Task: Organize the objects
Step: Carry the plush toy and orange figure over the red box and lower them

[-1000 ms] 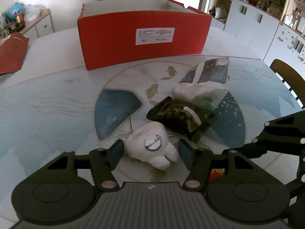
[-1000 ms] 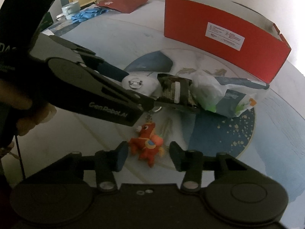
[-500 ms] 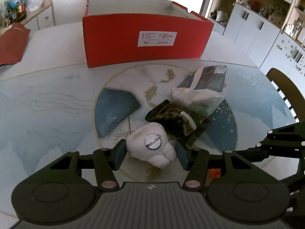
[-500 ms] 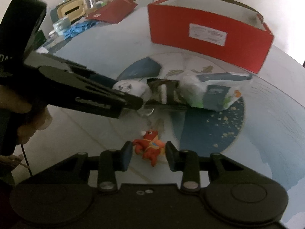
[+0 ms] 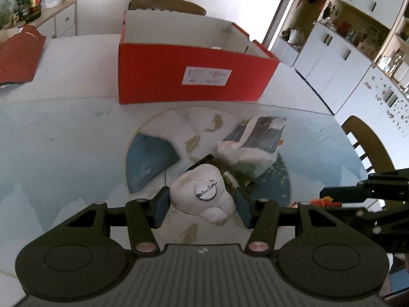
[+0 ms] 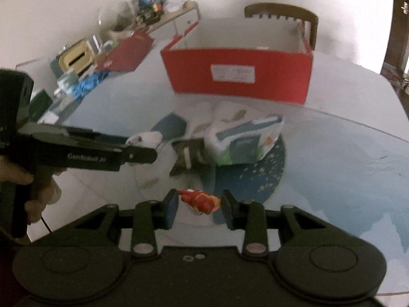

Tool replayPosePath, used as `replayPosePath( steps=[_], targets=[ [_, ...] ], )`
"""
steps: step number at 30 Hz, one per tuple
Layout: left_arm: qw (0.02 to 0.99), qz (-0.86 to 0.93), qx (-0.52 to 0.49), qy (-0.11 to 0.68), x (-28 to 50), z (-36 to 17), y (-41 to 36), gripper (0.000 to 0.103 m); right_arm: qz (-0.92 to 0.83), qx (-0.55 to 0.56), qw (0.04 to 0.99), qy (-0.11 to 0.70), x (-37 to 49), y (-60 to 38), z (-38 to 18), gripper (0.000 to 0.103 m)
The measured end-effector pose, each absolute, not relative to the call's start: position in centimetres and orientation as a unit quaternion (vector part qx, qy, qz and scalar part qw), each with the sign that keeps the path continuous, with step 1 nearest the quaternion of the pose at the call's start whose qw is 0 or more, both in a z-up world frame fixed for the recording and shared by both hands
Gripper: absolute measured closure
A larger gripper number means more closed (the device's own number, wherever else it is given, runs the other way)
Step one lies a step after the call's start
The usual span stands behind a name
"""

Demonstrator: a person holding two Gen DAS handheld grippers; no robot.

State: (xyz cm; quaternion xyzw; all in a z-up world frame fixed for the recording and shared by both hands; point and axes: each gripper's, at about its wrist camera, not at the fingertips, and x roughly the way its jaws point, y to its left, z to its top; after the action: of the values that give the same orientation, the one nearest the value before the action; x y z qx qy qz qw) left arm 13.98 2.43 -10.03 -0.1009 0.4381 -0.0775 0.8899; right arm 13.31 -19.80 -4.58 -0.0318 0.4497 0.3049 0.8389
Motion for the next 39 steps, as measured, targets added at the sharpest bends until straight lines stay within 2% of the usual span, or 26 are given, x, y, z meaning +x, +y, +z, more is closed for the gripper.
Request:
replayPosePath(
  steps=[17,28,39],
  targets=[
    [0.902,-0.122,-0.071,0.408,17.1,-4.4,2.3,0.049,0.282,-0.031,0.879,0.384,17.2,-21.5,1.7,0.068],
    [0.912,-0.119,-0.034,0.392,23.0,-0.2,4.3,0.049,0.277,-0.037,0.905,0.321,22.8,-20.2,7.0,0.068],
    [0.919,-0.112,0.034,0.377,30.3,1.4,4.4,0.049,0.264,-0.065,0.91,0.312,29.9,-16.0,7.2,0.071]
  ],
)
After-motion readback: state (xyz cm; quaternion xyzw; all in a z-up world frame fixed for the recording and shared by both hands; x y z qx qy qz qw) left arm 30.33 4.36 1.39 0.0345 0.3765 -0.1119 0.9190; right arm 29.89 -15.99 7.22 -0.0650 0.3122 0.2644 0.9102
